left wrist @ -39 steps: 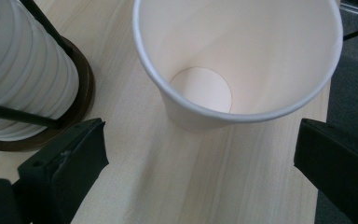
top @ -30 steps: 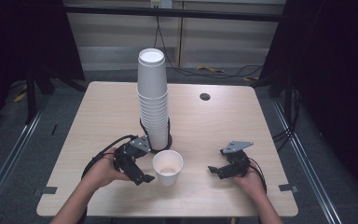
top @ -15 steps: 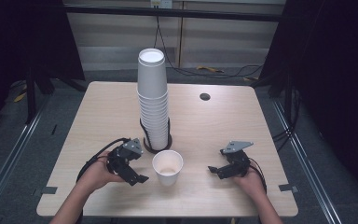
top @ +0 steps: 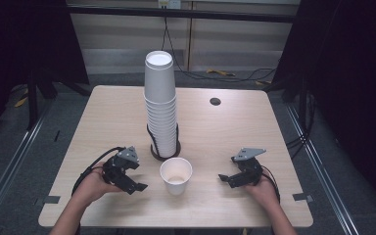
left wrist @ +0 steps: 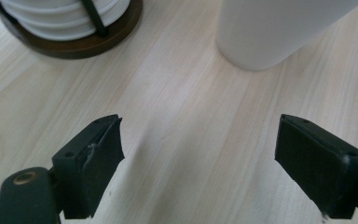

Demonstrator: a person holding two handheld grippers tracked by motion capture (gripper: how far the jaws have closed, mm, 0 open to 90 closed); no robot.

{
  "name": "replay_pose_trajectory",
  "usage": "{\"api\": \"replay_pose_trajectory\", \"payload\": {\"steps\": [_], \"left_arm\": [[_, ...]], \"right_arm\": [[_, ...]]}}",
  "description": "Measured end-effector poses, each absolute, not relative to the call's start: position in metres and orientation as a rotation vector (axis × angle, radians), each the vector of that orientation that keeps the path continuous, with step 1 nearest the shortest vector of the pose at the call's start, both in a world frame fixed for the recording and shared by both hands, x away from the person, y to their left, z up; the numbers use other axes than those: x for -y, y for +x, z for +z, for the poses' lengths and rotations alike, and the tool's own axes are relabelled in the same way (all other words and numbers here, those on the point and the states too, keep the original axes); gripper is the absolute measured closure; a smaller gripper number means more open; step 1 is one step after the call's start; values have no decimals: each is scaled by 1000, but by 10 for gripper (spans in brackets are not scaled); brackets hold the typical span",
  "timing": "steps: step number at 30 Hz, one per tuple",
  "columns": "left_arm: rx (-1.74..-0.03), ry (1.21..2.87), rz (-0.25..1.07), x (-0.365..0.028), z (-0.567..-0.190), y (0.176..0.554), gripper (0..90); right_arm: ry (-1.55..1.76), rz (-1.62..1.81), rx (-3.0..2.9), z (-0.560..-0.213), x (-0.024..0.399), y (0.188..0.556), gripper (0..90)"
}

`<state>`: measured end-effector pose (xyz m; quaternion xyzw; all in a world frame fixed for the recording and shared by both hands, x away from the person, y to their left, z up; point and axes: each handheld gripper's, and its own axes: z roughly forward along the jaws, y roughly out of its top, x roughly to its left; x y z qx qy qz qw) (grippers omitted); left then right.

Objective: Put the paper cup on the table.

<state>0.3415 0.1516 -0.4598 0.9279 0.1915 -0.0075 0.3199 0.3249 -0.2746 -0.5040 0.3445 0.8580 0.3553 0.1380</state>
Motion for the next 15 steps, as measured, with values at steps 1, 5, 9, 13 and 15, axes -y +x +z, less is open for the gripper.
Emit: {"api": "replay_pose_trajectory", "payload": {"steps": [1,5,9,13,15], "left_arm": [[-514,2434,-16,-153,-461,342,149],[-550,2417,-26,-160,-467,342,154],[-562,2414,3,-167,-473,342,156],[-588,2402,16,-173,-479,341,157],[-578,2415,18,-176,-482,341,156]], "right_arm": [[996,1026,-2480,-504,275,325,108],[996,1026,-2480,-504,275,325,108],[996,1025,-2480,-504,275,325,108],[996,1025,-2480,-504,275,325,108],[996,1025,-2480,-504,275,325,108]]}}
